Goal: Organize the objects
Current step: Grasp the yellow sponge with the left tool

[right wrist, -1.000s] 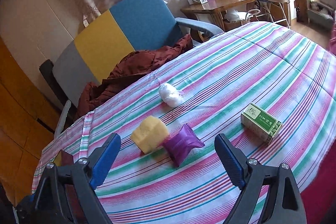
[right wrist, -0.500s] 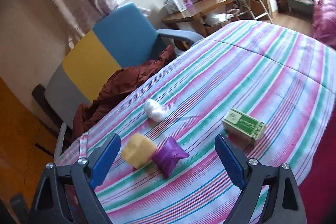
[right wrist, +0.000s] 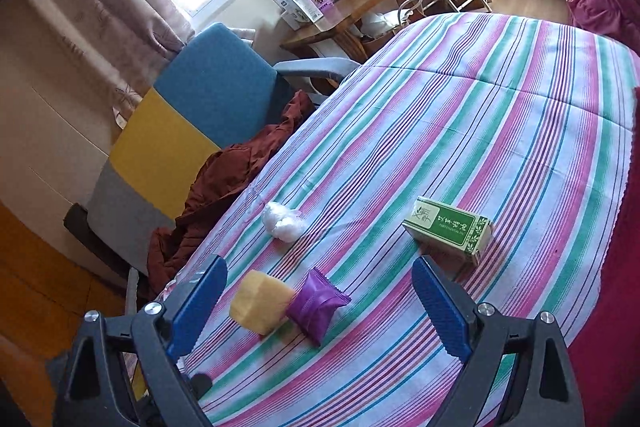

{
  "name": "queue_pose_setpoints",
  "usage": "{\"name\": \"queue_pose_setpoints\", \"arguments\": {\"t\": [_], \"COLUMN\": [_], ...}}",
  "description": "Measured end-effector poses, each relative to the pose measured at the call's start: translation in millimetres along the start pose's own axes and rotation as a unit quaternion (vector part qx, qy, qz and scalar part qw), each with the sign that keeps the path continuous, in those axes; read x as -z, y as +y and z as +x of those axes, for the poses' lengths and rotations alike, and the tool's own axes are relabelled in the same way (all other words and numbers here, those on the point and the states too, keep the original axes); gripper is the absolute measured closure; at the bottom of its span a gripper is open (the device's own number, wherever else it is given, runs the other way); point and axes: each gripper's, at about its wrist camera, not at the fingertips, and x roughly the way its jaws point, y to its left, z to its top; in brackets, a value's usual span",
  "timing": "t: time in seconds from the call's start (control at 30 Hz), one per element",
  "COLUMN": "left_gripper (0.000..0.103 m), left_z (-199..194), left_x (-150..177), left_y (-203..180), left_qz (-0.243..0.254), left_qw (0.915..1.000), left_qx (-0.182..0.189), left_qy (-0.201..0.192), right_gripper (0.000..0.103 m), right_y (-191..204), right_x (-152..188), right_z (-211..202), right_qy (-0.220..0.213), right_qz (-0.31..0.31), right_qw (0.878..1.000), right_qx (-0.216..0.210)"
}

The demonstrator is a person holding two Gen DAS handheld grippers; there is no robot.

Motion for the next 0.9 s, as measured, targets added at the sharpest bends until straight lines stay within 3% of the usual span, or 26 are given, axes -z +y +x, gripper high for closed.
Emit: {"name": "queue_pose_setpoints", "arguments": {"t": [0.37,0.43,0.47,0.5,0.6,0.9], "left_gripper": [0.032,0.039,0.058,0.064,0.067,0.067], "left_z": [56.6,71.3,80.1,85.4,77.4,13.7], "left_x": [-39.2,-41.9,-43.0,-43.3,-38.7,31.2], "left_y": [-48.8,-53.3,-52.4,-50.0,-34.3,8.3], "left_qz": [0.092,0.104,0.103,0.099,0.071,0.007], "left_qw": [0.9957,0.9942,0.9941,0.9944,0.997,0.9996], "left_qx": [-0.012,-0.019,-0.017,-0.012,0.023,0.004], "left_qy": [0.003,0.015,0.027,0.035,0.021,-0.025], "right_gripper": [0.007,0.007,0.007,0.007,0.007,0.007], "right_y": [0.2,0.8,1.2,1.8,2.3,-0.6], "right_x": [2.6,3.0,3.6,4.2,4.1,3.4], "right_z": [10.2,13.1,15.1,15.9,15.7,19.2], "right_qy": [0.027,0.033,0.037,0.039,0.034,0.037], "right_qz": [0.005,0.005,0.004,0.003,-0.001,0.005], "right_qw": [1.0,0.999,0.999,0.999,0.999,0.999], "right_qx": [-0.012,-0.013,-0.013,-0.012,-0.007,0.003]}}
